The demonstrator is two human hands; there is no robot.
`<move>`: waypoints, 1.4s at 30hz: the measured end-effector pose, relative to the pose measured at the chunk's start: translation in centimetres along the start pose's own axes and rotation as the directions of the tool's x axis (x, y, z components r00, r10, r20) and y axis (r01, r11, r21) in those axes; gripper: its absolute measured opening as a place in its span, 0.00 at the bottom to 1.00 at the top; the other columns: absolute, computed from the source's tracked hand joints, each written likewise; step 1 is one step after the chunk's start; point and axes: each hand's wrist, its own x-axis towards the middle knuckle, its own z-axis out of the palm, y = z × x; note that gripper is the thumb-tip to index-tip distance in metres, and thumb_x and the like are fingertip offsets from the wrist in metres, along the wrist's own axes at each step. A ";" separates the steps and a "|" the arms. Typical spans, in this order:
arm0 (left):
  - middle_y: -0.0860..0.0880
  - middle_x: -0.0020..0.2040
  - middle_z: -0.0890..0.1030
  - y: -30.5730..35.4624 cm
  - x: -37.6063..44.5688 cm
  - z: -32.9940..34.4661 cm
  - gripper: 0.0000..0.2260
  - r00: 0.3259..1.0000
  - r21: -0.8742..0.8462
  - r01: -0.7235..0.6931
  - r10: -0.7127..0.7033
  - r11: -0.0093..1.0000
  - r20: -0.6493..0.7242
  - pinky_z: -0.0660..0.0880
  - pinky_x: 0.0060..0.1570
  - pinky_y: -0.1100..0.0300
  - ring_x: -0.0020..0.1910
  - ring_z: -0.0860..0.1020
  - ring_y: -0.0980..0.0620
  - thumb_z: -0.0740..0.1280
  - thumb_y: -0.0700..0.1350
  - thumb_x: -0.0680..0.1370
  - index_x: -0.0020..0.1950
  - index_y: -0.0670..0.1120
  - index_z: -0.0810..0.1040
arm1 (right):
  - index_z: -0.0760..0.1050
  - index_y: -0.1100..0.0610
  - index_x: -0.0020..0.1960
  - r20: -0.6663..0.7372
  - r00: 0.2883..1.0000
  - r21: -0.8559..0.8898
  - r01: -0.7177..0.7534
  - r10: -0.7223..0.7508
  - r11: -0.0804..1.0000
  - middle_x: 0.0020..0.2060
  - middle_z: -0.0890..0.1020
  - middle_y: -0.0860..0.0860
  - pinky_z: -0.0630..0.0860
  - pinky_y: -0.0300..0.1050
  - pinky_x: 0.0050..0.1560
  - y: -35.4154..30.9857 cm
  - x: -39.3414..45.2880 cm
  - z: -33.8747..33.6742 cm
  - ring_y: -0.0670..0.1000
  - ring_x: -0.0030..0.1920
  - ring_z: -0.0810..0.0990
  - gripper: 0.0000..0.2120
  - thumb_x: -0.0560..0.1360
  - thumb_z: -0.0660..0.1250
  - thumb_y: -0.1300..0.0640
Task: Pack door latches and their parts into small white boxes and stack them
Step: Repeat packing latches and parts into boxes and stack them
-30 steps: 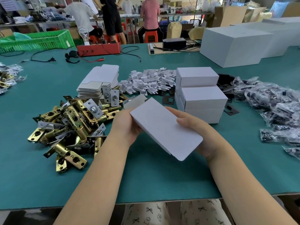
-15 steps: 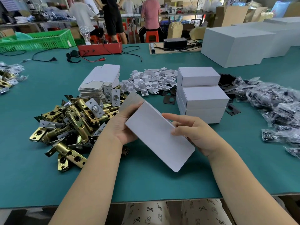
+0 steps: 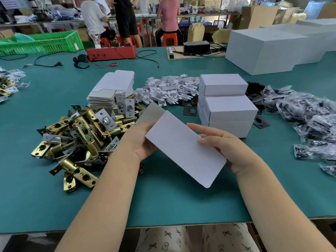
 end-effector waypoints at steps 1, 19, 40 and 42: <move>0.46 0.34 0.82 0.1 0.0 0.0 0.15 0.998 -0.041 0.062 -0.060 0.997 0.034 0.78 0.36 0.57 0.31 0.80 0.50 0.73 0.41 0.60 0.45 0.41 0.77 | 0.82 0.46 0.55 0.019 1.000 0.010 0.008 -0.008 1.000 0.50 0.85 0.53 0.79 0.41 0.41 0.0 0.0 0.0 0.52 0.45 0.84 0.19 0.68 0.68 0.61; 0.49 0.42 0.84 -0.4 1.3 0.2 0.13 0.896 -0.033 -0.436 0.430 0.899 -0.113 0.80 0.39 0.56 0.42 0.81 0.50 0.63 0.38 0.79 0.59 0.50 0.79 | 0.74 0.51 0.62 -0.137 0.965 0.234 0.250 -0.223 0.939 0.54 0.83 0.49 0.81 0.49 0.49 0.7 0.7 -0.1 0.53 0.54 0.82 0.23 0.67 0.69 0.61; 0.54 0.55 0.79 -1.1 0.3 0.6 0.10 0.896 0.295 -0.443 0.421 0.846 0.141 0.80 0.32 0.55 0.45 0.81 0.55 0.66 0.51 0.79 0.58 0.65 0.78 | 0.73 0.44 0.60 -0.305 0.916 0.217 0.334 -0.261 0.917 0.48 0.84 0.45 0.82 0.47 0.38 0.9 1.2 -0.5 0.51 0.47 0.84 0.23 0.76 0.59 0.70; 0.56 0.55 0.80 -1.2 0.3 0.6 0.13 0.891 0.306 -0.454 0.433 0.837 0.137 0.79 0.31 0.57 0.44 0.81 0.58 0.65 0.48 0.80 0.56 0.67 0.78 | 0.73 0.45 0.61 -0.300 0.917 0.226 0.337 -0.264 0.914 0.48 0.85 0.45 0.81 0.47 0.38 0.9 1.3 -0.5 0.52 0.46 0.84 0.23 0.76 0.59 0.70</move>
